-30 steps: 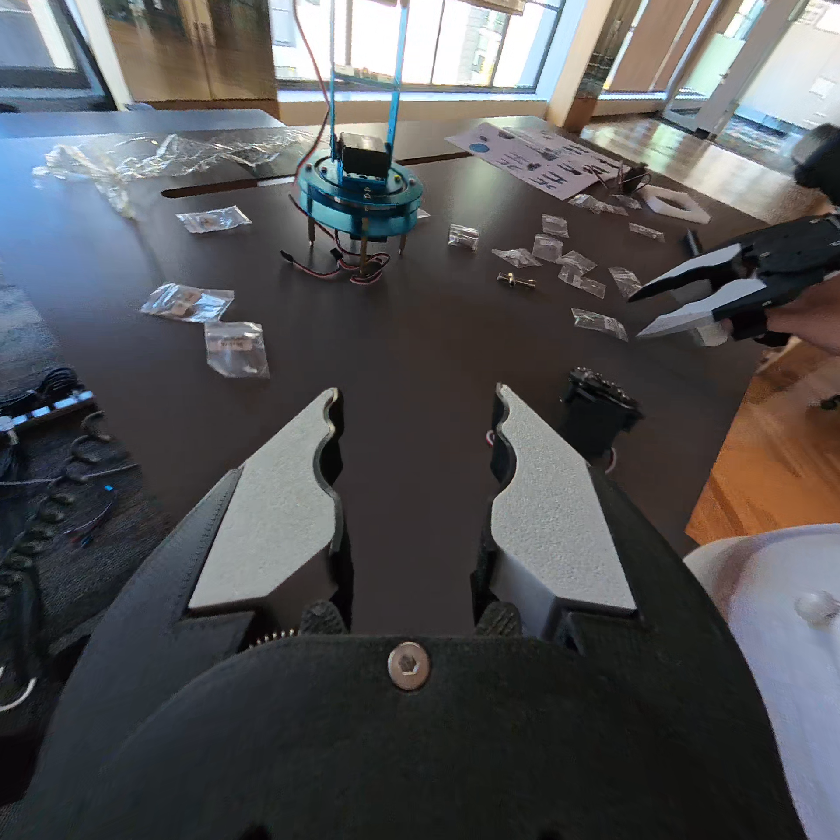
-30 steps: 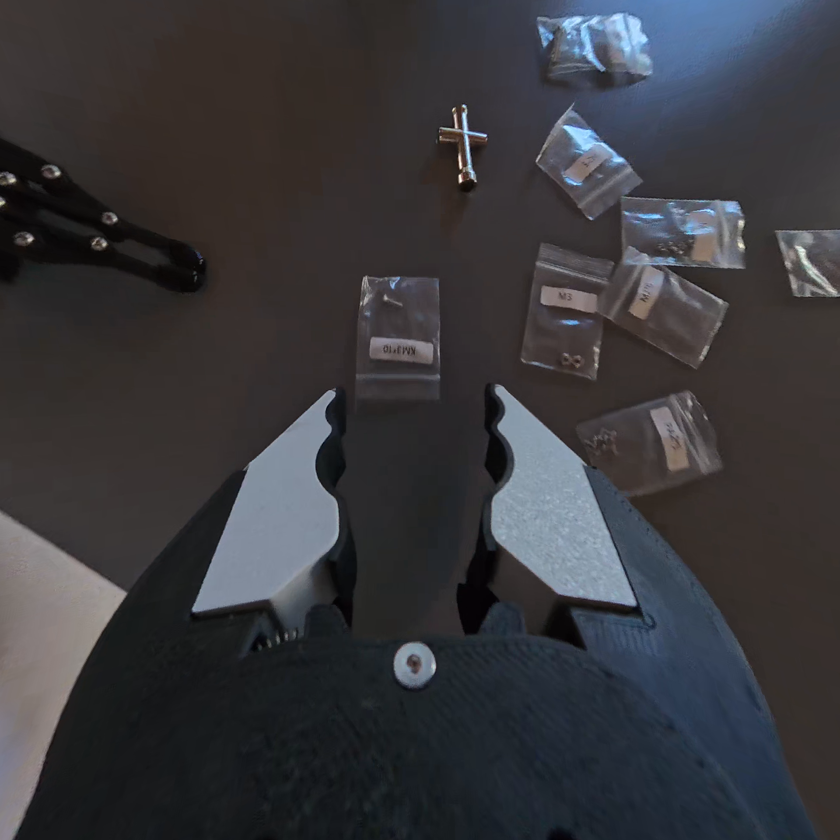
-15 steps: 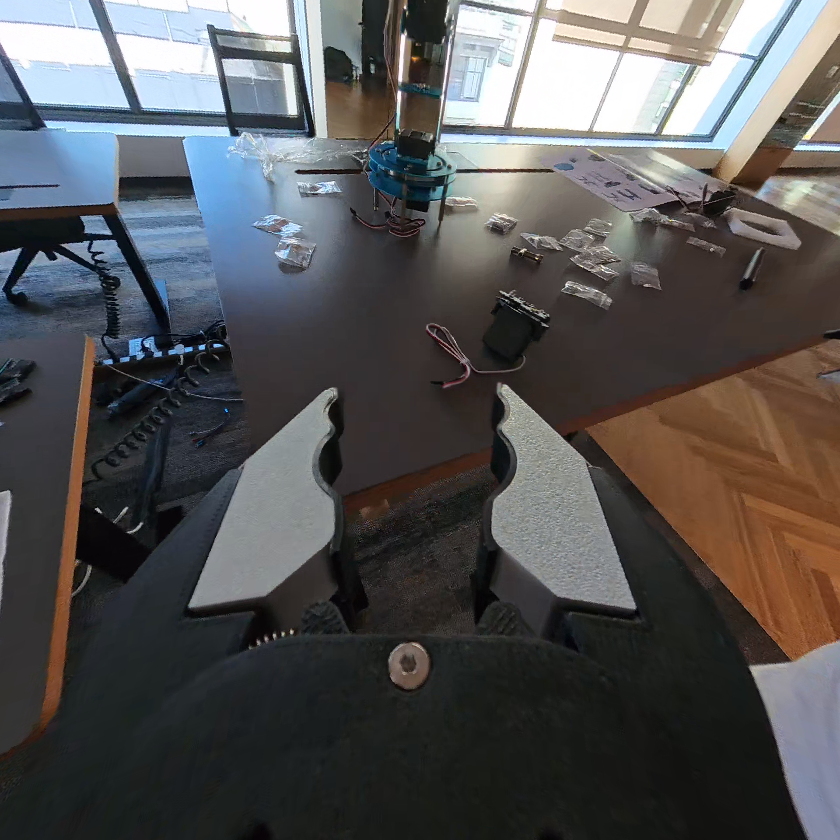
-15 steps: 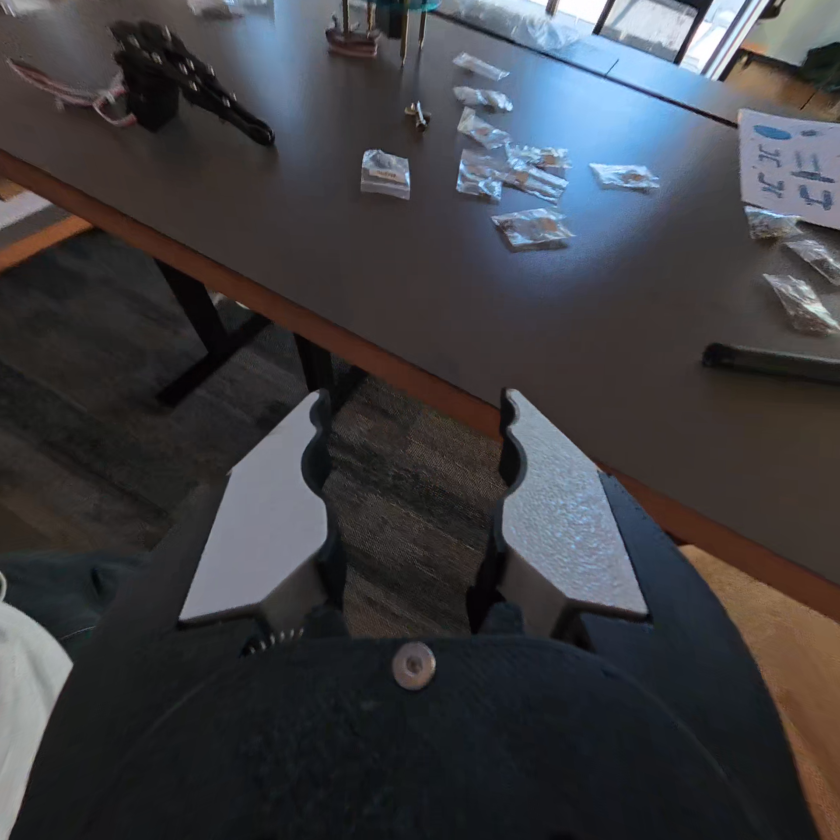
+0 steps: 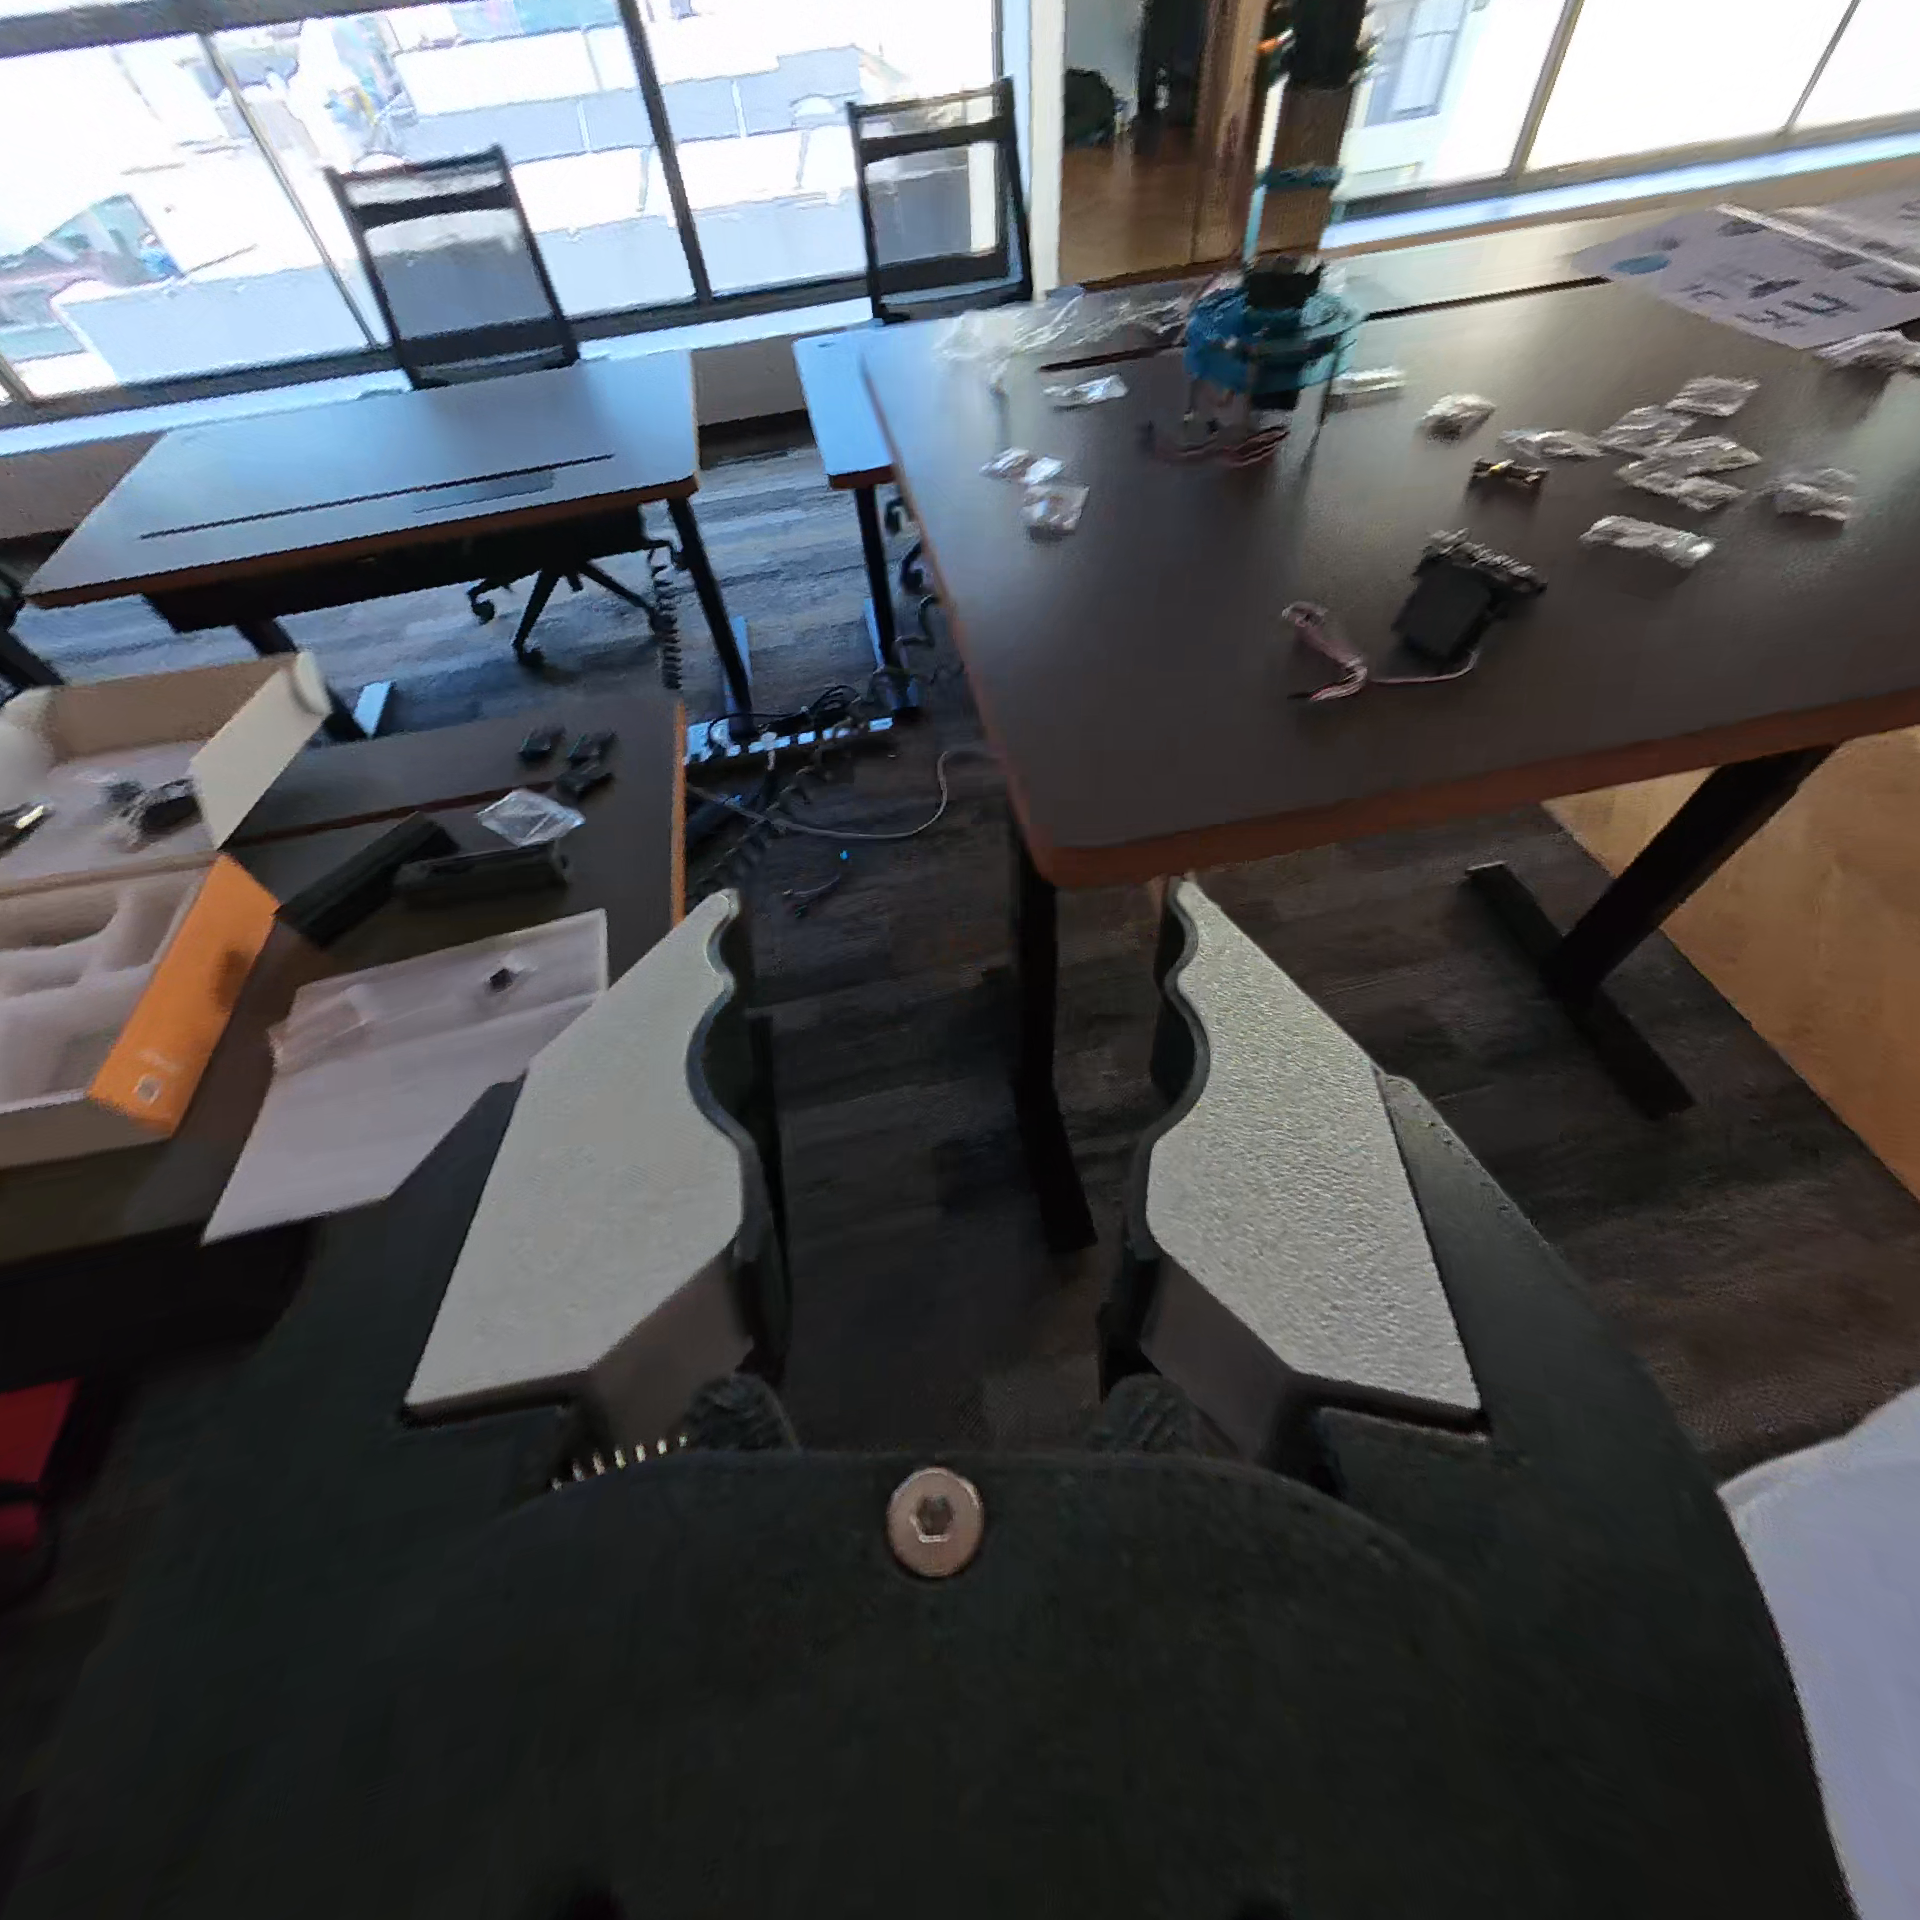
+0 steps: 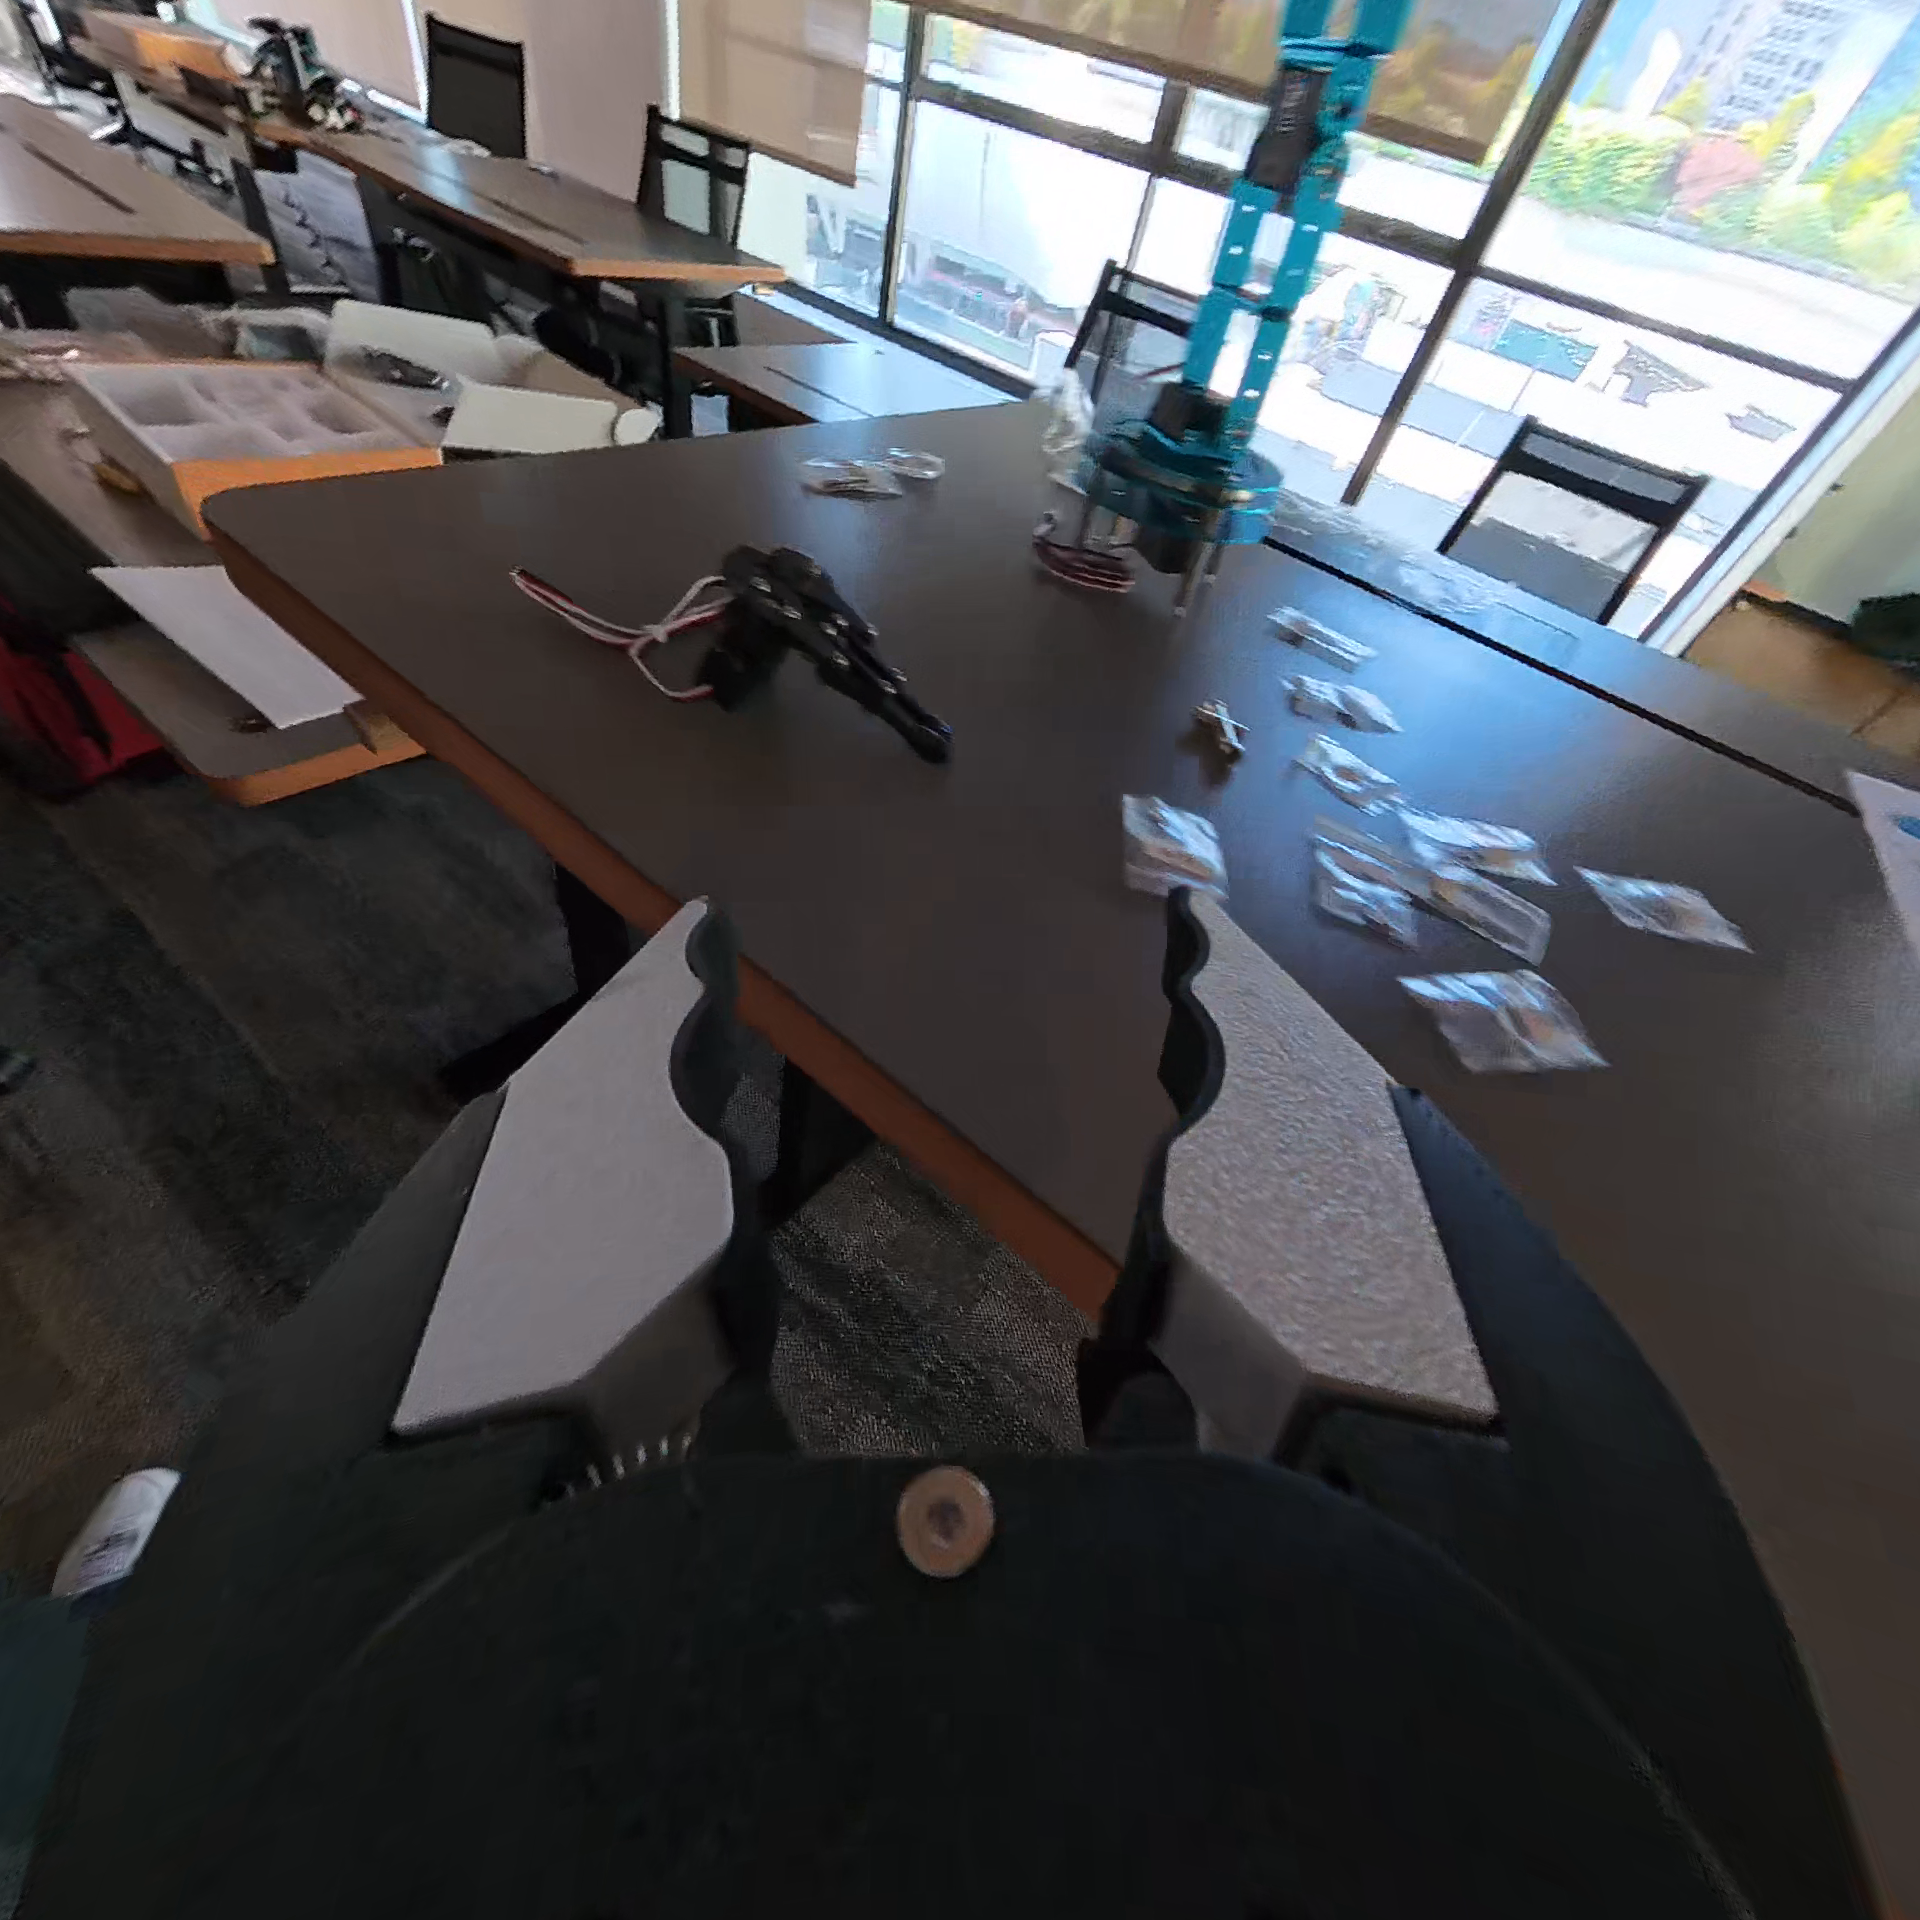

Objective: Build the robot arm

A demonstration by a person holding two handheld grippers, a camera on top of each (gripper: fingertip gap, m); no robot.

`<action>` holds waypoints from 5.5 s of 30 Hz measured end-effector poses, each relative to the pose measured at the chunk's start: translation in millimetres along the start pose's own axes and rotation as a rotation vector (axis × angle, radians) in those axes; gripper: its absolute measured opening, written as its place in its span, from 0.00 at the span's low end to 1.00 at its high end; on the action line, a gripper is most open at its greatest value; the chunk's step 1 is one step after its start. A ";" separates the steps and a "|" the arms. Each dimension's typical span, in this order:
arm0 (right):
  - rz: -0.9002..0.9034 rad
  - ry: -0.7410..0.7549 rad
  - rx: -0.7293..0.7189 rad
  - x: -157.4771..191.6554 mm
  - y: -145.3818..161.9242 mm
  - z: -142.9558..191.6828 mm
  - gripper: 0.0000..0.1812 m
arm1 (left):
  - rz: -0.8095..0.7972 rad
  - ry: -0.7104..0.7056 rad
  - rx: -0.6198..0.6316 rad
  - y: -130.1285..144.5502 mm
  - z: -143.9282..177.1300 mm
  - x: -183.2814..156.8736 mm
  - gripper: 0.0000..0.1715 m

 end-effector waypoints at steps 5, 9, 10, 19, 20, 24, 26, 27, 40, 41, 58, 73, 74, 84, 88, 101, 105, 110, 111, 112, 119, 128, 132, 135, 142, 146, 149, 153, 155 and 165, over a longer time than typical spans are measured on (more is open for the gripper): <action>0.121 0.068 0.044 51.0 -15.1 -74.0 0.41 | -0.009 -0.083 0.095 42.3 49.7 101.0 0.43; 0.206 0.186 0.192 66.3 -3.7 -125.4 0.36 | -0.006 -0.154 0.165 73.5 85.1 172.5 0.42; 0.223 0.203 0.221 64.8 -3.1 -132.7 0.36 | 0.004 -0.157 0.169 79.6 89.3 184.0 0.41; 0.523 0.191 0.352 31.2 -2.7 -179.9 0.29 | -0.028 -0.060 0.146 61.4 41.9 194.6 0.41; 0.574 0.174 0.357 28.7 -0.4 -187.6 0.29 | -0.030 -0.049 0.132 55.6 32.3 187.1 0.41; 0.702 0.086 0.277 28.7 -0.7 -209.0 0.22 | -0.008 -0.027 0.081 37.0 -9.8 146.9 0.39; 0.762 0.065 0.243 28.1 -0.8 -213.5 0.21 | 0.013 0.005 0.082 28.4 -32.0 121.2 0.39; 0.783 0.044 0.220 28.4 -1.0 -214.8 0.21 | 0.013 0.015 0.087 24.2 -42.5 108.6 0.39; 0.620 -0.537 0.331 14.1 -16.7 -235.7 0.09 | -0.011 -0.005 0.171 -1.7 -104.7 8.4 0.37; 0.512 -0.640 0.390 9.5 -22.5 -240.3 0.08 | -0.014 -0.004 0.171 -4.2 -105.6 6.5 0.37; -0.551 -1.272 1.071 -34.4 -21.4 -306.9 0.07 | 0.068 -0.075 0.103 -3.5 -89.2 -8.9 0.37; 0.581 -0.277 0.247 -25.3 -38.3 -295.0 0.08 | 0.186 -0.262 0.147 30.9 -52.9 21.6 0.36; 0.660 -0.232 0.214 -22.0 -36.1 -294.3 0.08 | 0.198 -0.277 0.144 32.7 -48.2 25.8 0.36; 0.836 -0.213 0.251 9.7 -18.1 -284.9 0.09 | 0.264 -0.329 0.184 70.2 -7.2 70.7 0.37; 0.773 -0.303 0.406 13.7 -25.6 -271.3 0.10 | 0.283 -0.331 0.197 95.7 16.9 103.2 0.37; 0.453 -0.059 0.592 95.3 -134.8 -256.6 0.24 | 0.319 -0.361 0.172 200.9 191.0 294.0 0.37; 0.350 -0.283 0.139 238.8 -222.9 -312.0 0.31 | 0.355 -0.384 0.090 206.4 233.9 343.0 0.35; 0.435 -0.477 0.090 451.8 -186.9 -452.3 0.33 | 0.335 -0.455 0.110 222.2 253.3 400.3 0.34; 0.467 -0.494 0.111 491.9 -162.9 -483.6 0.34 | 0.353 -0.453 0.106 223.7 251.7 411.4 0.34; 0.494 -0.511 0.137 529.2 -136.3 -513.8 0.34 | 0.369 -0.446 0.098 223.3 248.9 422.0 0.34; 0.725 -0.561 0.242 683.9 -2.6 -683.6 0.33 | 0.355 -0.493 0.114 207.1 219.8 503.5 0.33; 0.830 -0.637 0.398 738.7 57.6 -781.7 0.28 | 0.367 -0.574 0.230 180.1 160.5 637.9 0.33; 0.783 -0.574 0.448 742.1 51.1 -805.0 0.26 | 0.384 -0.491 0.202 165.8 127.2 687.1 0.32; 0.726 -0.550 0.504 740.4 49.3 -814.0 0.13 | 0.338 -0.430 0.242 166.2 99.1 725.7 0.32; 0.581 -0.455 0.507 720.2 5.1 -817.8 0.03 | 0.226 -0.169 0.193 175.2 22.6 820.6 0.30; 0.450 -0.514 0.546 696.2 -29.2 -821.4 0.02 | 0.186 -0.030 0.177 175.4 -14.4 868.3 0.30; 0.250 -0.518 0.565 668.4 -57.2 -833.6 0.02 | 0.160 0.058 0.149 168.3 -34.2 891.1 0.29; 0.035 -0.516 0.559 639.2 -83.9 -848.1 0.02 | 0.126 0.156 0.137 163.1 -56.8 910.6 0.29; 0.018 -0.513 0.556 634.1 -87.5 -849.1 0.02 | 0.107 0.173 0.134 161.0 -65.2 915.3 0.29; -0.019 -0.540 0.747 692.1 -3.3 -811.5 0.24 | 0.140 0.283 0.175 182.3 -88.0 887.3 0.33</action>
Point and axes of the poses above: each gripper's, where its closed fingertips meet, z back along the fingers, y out of its underside, x = y × z across the jaws, the point moved 7 cm from there along z, back along the fingers, and after that the axes turned 3 degrees about -y, right-handed, at the moved point
